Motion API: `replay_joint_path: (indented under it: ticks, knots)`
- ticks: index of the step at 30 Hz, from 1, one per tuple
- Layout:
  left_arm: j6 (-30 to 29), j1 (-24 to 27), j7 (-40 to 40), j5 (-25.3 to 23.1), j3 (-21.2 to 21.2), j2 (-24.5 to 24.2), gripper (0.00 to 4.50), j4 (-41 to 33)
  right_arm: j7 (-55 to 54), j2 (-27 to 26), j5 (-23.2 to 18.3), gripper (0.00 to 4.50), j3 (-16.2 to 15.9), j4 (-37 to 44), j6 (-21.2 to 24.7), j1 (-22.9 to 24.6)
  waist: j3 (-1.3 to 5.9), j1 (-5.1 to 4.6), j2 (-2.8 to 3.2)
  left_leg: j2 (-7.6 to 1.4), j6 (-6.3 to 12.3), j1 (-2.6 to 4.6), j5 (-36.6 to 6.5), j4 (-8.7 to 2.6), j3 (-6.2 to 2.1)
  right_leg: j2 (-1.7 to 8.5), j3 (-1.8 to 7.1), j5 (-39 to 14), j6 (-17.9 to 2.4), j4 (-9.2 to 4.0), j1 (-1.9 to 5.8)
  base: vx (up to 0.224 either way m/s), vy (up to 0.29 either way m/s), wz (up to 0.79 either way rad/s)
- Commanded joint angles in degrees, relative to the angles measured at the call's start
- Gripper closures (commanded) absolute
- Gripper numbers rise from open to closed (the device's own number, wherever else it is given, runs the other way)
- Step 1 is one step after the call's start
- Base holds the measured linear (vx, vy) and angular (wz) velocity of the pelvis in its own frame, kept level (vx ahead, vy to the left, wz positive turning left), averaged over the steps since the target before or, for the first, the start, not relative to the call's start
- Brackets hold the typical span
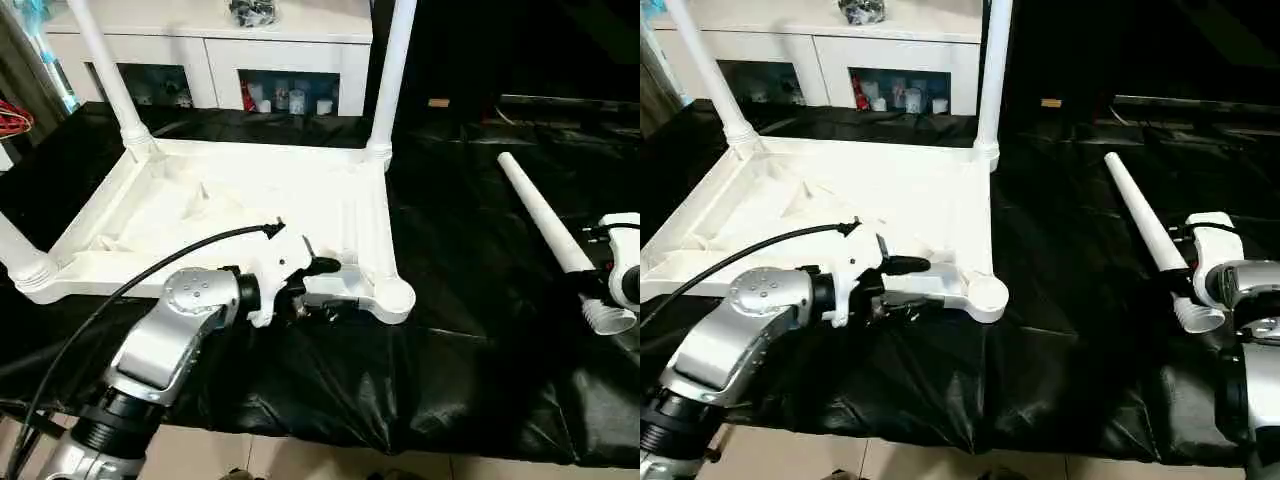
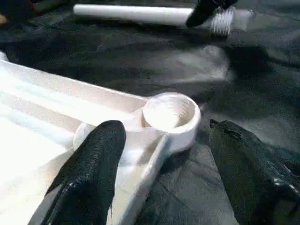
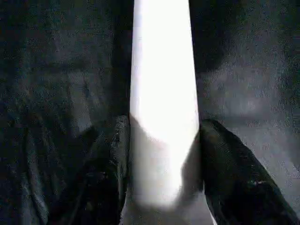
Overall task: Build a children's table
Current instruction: Pick table leg
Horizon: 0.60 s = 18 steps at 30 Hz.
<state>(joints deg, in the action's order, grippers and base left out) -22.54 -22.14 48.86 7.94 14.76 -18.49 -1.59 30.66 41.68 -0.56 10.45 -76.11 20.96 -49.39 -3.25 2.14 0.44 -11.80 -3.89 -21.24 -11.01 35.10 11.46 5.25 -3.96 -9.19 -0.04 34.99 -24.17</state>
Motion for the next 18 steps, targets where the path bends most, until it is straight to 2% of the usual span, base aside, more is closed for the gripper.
replay_joint_path:
  ticks: [1, 2, 3, 4, 5, 6, 8, 9, 10, 11, 12, 13, 15, 16, 17, 18]
  knots:
    - [1.28, -1.85, -2.97, -0.86, -1.18, 1.19, 1.19, 1.29, 2.03, 0.03, -4.81, 2.61, 4.37, 2.2, -4.3, -0.4, 4.11, 0.12, -1.9, -0.67, 3.81, 0.13, -13.1, -3.04, -0.1, 1.95, 1.42, -21.31, -11.66, -4.63, 2.85, 0.0, 0.0, 0.0]
    - [1.65, -2.31, -4.01, -1.05, -1.43, 1.91, 1.19, 2.07, 3.2, -0.2, -6.69, 2.61, 6.18, 2.7, -4.52, -0.29, 4.13, 0.08, -1.85, -0.65, 4.18, -0.19, -12.33, -3.09, -0.19, 1.9, 1.36, -20.33, -11.68, -4.52, 3.08, 0.0, 0.0, 0.0]
    - [1.6, -2.79, -4.84, -0.7, -1.86, 2.76, 1.19, 2.79, 4.14, -0.61, -8.45, 2.61, 7.84, 3.37, -5.17, 0.04, 4.11, 0.07, -1.94, -0.6, 4.43, -0.18, -12.29, -3.05, -0.15, 1.82, 1.32, -20.28, -11.64, -4.55, 3.05, 0.0, 0.0, 0.0]
    - [1.62, -3.05, -5.15, -0.46, -2.14, 3.11, 1.19, 3.21, 4.5, -0.88, -9.24, 2.62, 8.58, 3.71, -5.53, 0.18, 4.15, 0.1, -1.58, -0.55, 4.72, -0.06, -12.03, -2.98, -0.09, 1.75, 1.31, -19.64, -11.89, -4.58, 3.0, 0.0, 0.0, 0.0]
    - [1.58, -3.79, -6.15, -0.14, -2.64, 4.14, 1.19, 4.11, 6.34, -1.8, -11.85, 2.62, 10.85, 5.2, -6.42, 1.12, 4.18, 0.18, -1.15, -0.55, 4.97, -0.14, -11.58, -3.0, -0.12, 1.73, 1.28, -18.72, -12.35, -4.51, 3.1, 0.0, 0.0, 0.0]
    - [1.48, -4.21, -6.72, 0.13, -2.98, 4.79, 1.19, 4.58, 7.57, -2.46, -13.37, 2.62, 12.08, 6.27, -7.05, 1.83, 4.15, 0.31, -0.94, -0.54, 5.25, -0.03, -11.95, -2.98, -0.01, 1.71, 1.31, -18.47, -12.31, -4.7, 3.06, 0.0, 0.0, 0.0]
    - [1.1, -5.55, -8.06, 1.4, -4.39, 6.67, 1.19, 6.12, 11.49, -5.22, -17.71, 2.62, 15.16, 10.9, -7.45, 4.61, 4.41, 0.42, -0.99, -0.6, 6.01, -0.2, -10.91, -2.96, -0.1, 1.67, 1.17, -16.18, -12.96, -4.47, 3.33, 0.0, 0.0, 0.0]
    - [1.61, -6.4, -8.77, 1.94, -5.15, 7.63, 1.19, 7.21, 13.97, -7.14, -20.12, 2.62, 16.45, 14.39, -6.85, 6.59, 4.46, 0.52, -0.82, -0.54, 6.39, -0.22, -10.46, -2.94, -0.11, 1.6, 1.2, -15.26, -13.09, -4.34, 3.44, 0.0, 0.0, 0.0]
    - [1.5, -6.78, -9.24, 2.16, -5.5, 8.08, 1.19, 7.64, 14.84, -8.04, -21.23, 2.62, 16.84, 16.47, -6.39, 7.63, 4.62, 0.66, -0.74, -0.77, 6.86, -0.24, -9.39, -3.01, -0.26, 1.69, 1.17, -13.34, -13.86, -4.11, 3.46, 0.0, 0.0, 0.0]
    - [0.92, -8.16, -10.75, 3.23, -6.76, 9.76, 1.19, 9.15, 17.94, -11.26, -25.45, 2.62, 18.0, 24.08, -4.64, 11.47, 4.6, 0.89, -0.66, -0.75, 7.32, -0.16, -8.94, -3.08, -0.2, 1.61, 1.15, -12.4, -14.19, -4.25, 3.5, 0.0, 0.0, 0.0]
    - [0.83, -8.34, -10.88, 3.42, -6.93, 9.97, 1.19, 9.33, 18.29, -11.67, -25.99, 2.62, 18.1, 25.06, -4.4, 11.97, 4.58, 1.05, -0.78, -0.62, 7.65, -0.19, -8.77, -2.93, -0.12, 1.53, 1.3, -11.65, -13.85, -4.15, 3.51, 0.0, 0.0, 0.0]
    - [-0.64, -9.73, -11.62, 5.64, -8.38, 11.85, 1.19, 10.39, 20.51, -15.1, -30.12, 2.62, 18.36, 33.23, -2.83, 16.18, 4.72, 1.34, -0.59, -0.73, 8.22, -0.19, -7.91, -3.09, -0.27, 1.62, 1.29, -10.27, -14.21, -4.05, 3.67, 0.0, 0.0, 0.0]
    - [-2.63, -10.7, -11.92, 7.93, -9.6, 13.42, 1.19, 10.81, 21.65, -17.74, -33.01, 2.62, 18.09, 39.4, -2.25, 19.45, 4.8, 1.82, -0.59, -1.04, 8.18, 0.0, -7.4, -3.15, -0.42, 1.85, 1.31, -9.94, -14.7, -3.8, 3.54, 0.0, 0.0, 0.0]
    - [-4.71, -11.75, -12.11, 11.08, -11.23, 15.38, 1.19, 10.83, 22.94, -19.96, -35.33, 2.62, 16.64, 44.93, -1.06, 22.77, 4.67, 2.03, -0.5, -1.08, 7.77, 0.14, -7.89, -3.33, -0.32, 1.84, 1.3, -11.29, -14.79, -4.13, 3.44, 0.0, 0.0, 0.0]
    - [-6.42, -12.59, -12.25, 13.41, -12.52, 16.87, 1.19, 10.93, 23.9, -21.38, -37.06, 2.62, 15.72, 48.48, -0.03, 24.95, 4.49, 2.29, -0.83, -1.1, 7.32, 0.19, -8.54, -3.39, -0.23, 1.93, 1.46, -12.63, -14.35, -4.22, 3.43, 0.0, 0.0, 0.0]
    - [-8.4, -13.43, -12.18, 15.85, -13.74, 18.2, 1.19, 11.11, 24.96, -22.39, -38.81, 2.63, 14.76, 51.51, 1.62, 26.8, 4.56, 2.66, -0.91, -1.13, 7.14, 0.17, -8.64, -3.46, -0.39, 2.02, 1.34, -13.56, -14.18, -4.23, 3.47, 0.0, 0.0, 0.0]
